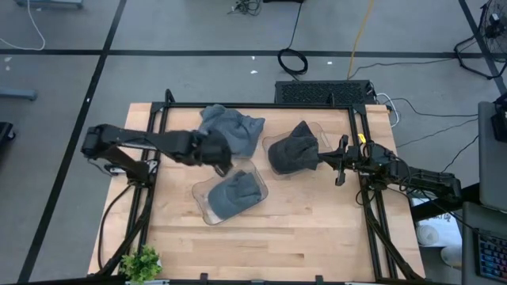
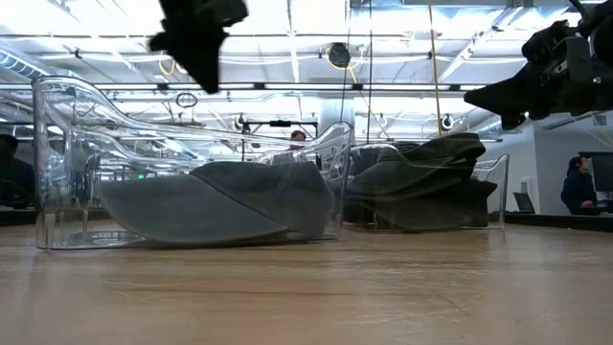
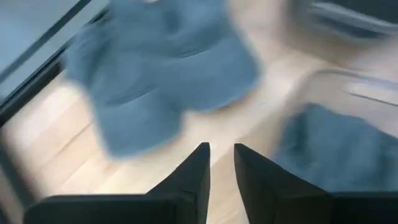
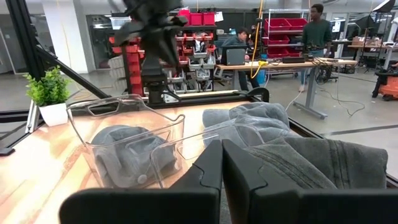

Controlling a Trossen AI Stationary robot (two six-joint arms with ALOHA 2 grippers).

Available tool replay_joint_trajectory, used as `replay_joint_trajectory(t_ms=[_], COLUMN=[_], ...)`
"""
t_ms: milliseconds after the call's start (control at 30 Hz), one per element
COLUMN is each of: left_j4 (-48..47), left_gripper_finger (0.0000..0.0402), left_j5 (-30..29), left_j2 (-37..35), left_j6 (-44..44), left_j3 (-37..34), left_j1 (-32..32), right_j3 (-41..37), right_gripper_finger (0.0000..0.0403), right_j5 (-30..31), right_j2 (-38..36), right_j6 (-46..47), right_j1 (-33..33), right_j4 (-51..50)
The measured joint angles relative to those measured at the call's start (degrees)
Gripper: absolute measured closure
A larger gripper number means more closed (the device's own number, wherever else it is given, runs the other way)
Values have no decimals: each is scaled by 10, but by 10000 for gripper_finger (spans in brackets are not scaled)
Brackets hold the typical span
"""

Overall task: Pick & Place hat
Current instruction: Put the left blue cap into the bottom transparent bin

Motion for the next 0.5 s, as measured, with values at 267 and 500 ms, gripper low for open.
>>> replay_joint_trajectory(t_ms=[267,500], left_j4=[-84,19], left_gripper_finger=[208,98], left_j5=[24,92], left_j2=[-20,-19], left_j6=[-10,56], left_j3=[-68,-205], left_j1=[108,213], right_j3=[0,0], right_gripper_finger=[403,403], right_j5=[0,0], right_j2=[0,0], right_j6=[0,0], right_j1=[0,0], right_j4=[0,0])
